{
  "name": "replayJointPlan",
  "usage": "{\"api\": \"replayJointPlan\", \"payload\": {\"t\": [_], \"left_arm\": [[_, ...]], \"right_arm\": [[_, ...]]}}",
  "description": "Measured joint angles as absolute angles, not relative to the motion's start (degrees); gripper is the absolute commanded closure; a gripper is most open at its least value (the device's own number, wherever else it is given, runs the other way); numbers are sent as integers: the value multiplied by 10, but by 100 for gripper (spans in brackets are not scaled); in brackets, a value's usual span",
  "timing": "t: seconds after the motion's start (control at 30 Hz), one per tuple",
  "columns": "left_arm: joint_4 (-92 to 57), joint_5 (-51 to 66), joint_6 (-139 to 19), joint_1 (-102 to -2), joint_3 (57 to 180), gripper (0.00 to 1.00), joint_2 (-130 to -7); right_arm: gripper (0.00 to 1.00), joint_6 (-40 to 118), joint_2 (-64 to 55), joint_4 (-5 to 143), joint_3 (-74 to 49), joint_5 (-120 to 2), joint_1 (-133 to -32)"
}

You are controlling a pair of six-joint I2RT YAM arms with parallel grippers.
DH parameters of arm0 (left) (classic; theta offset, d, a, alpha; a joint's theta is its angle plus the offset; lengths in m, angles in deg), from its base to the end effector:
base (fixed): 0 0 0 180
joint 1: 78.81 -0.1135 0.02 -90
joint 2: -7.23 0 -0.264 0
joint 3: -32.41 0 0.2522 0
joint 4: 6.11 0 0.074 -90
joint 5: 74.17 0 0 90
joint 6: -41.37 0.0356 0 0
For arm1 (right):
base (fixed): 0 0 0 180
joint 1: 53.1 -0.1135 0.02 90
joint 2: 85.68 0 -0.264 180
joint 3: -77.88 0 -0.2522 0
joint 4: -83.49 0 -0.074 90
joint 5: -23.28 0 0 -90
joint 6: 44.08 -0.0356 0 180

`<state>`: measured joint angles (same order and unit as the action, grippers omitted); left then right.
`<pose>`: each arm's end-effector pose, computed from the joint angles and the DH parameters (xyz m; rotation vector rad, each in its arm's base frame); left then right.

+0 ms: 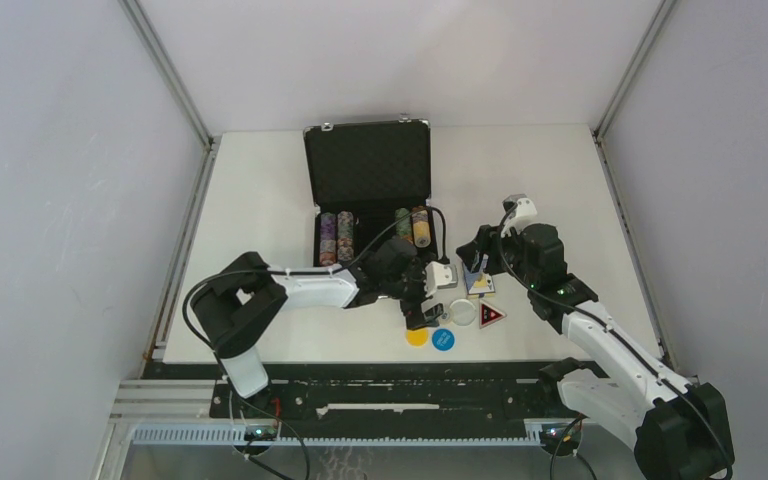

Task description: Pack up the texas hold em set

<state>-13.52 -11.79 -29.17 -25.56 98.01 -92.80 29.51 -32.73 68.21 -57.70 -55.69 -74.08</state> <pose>0.1978 -0.2924 0.1605 1.5908 1.7285 -0.8525 0.1937 0.0816 0.2428 -0.2082 2.0197 0.6087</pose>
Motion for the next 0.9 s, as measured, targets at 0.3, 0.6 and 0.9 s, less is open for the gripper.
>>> {"api": "replayJointPlan", "payload": {"t": [0.3, 0.6, 0.9], "left_arm": [[-131, -118, -292, -256, 985, 0, -933], [-131, -118, -292, -256, 985, 4, -949], [-130, -118, -297, -255, 996, 10, -956]], "right_arm": [[30, 295, -327, 682, -577, -557, -741], [30, 294, -325, 682, -577, -556, -741], [30, 293, -321, 684, -577, -550, -741]]}}
